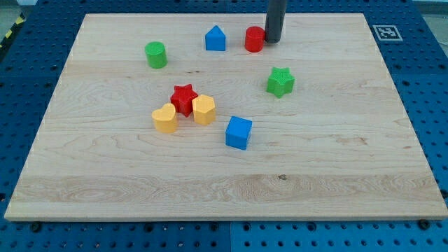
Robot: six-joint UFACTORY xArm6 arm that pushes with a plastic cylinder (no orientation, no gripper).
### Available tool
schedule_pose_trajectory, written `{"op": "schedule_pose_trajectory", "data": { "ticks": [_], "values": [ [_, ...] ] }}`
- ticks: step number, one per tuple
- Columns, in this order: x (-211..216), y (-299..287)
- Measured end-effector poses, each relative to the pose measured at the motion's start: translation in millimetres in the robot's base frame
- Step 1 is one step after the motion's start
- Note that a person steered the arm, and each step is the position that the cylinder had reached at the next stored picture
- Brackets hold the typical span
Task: Push the red circle closer to the green circle
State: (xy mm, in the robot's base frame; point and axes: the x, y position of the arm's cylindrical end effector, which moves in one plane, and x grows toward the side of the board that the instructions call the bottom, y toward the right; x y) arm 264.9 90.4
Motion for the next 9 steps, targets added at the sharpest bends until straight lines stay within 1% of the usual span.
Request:
{"op": "schedule_pose_trajectory", "data": {
  "ticks": [1,2,3,4,5,6,8,9],
  "values": [
    [-2.1,-18.1],
    [-2.0,-50.5],
    [-1.8,-54.4],
    [18.3,-54.7],
    [56.5,-57.9],
    [64.0,-79.6],
    [63.9,-133.1],
    [62.0,-144.6]
  ]
}}
